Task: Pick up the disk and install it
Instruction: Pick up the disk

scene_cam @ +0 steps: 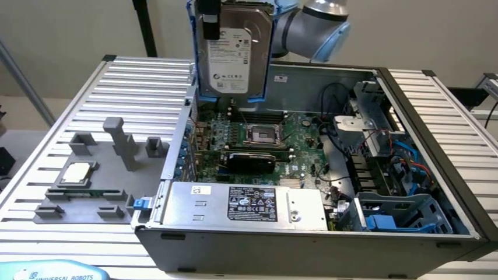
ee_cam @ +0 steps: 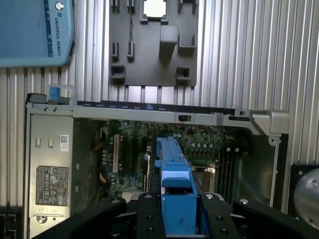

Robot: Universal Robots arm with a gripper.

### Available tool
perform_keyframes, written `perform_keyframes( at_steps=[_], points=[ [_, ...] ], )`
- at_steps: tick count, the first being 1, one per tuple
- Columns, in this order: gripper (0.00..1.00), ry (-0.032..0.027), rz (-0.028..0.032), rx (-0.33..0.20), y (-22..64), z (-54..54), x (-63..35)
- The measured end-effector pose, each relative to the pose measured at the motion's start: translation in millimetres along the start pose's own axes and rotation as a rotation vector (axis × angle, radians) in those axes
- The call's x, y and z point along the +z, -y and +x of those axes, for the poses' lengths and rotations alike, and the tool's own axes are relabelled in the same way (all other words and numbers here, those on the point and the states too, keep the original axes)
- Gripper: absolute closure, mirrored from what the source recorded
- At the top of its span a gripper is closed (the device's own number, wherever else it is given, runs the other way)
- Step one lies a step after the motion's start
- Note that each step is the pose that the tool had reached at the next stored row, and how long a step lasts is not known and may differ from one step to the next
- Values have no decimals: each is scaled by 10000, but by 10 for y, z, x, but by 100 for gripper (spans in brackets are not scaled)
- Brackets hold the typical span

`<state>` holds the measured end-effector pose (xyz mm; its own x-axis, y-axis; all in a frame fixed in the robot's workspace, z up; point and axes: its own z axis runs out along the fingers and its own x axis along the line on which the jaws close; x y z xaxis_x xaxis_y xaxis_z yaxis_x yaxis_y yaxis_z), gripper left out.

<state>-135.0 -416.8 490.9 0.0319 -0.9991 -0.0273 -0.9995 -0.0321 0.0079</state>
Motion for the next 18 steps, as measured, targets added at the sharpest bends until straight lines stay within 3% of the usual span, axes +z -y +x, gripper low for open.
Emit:
perform_keyframes(
  at_steps=[18],
  points=[
    [67,0,-1,0,811,274,2]
  ],
)
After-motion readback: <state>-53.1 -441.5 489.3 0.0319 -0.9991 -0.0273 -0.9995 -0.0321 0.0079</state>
